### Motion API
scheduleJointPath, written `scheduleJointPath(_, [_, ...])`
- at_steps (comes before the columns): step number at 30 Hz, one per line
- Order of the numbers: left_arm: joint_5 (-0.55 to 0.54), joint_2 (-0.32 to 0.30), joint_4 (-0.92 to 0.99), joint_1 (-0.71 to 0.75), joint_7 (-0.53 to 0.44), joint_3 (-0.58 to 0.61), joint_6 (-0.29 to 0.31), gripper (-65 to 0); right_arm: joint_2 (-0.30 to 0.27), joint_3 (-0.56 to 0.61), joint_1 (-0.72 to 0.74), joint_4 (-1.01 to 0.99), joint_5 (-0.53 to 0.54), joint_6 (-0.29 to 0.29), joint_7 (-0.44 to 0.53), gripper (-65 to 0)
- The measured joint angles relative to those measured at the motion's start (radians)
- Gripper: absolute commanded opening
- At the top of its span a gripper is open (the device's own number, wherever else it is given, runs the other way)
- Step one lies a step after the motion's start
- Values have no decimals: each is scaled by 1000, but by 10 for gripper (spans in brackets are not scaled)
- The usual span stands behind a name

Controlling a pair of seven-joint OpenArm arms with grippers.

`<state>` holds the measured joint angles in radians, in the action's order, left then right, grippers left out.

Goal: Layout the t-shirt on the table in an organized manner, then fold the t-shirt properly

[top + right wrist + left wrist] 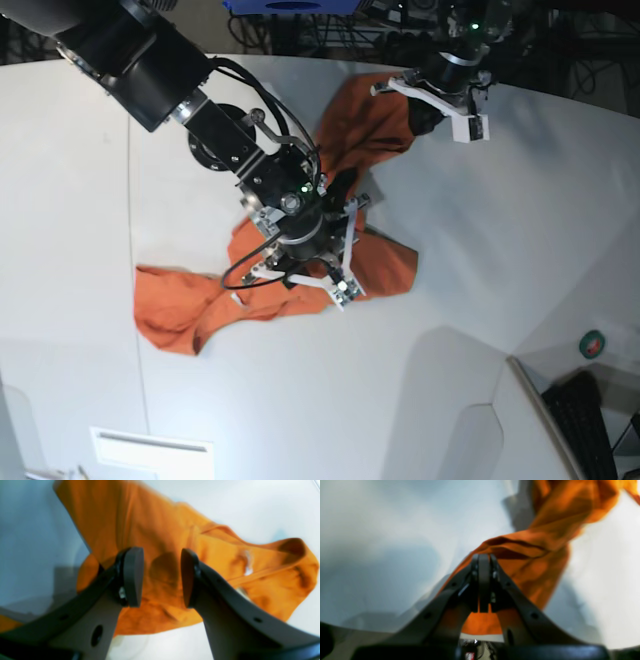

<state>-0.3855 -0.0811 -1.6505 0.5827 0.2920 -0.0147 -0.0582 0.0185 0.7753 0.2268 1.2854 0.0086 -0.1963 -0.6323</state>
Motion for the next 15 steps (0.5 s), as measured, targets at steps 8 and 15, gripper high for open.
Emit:
scheduleJointPath(8, [83,35,161,-86,-21,0,-25,-650,2,-13,-6,52,-18,-13,7,-410])
scheduleJointPath(15, [84,31,171,-109,-26,3,-50,-650,12,287,43,0,-31,-12,-56,-407])
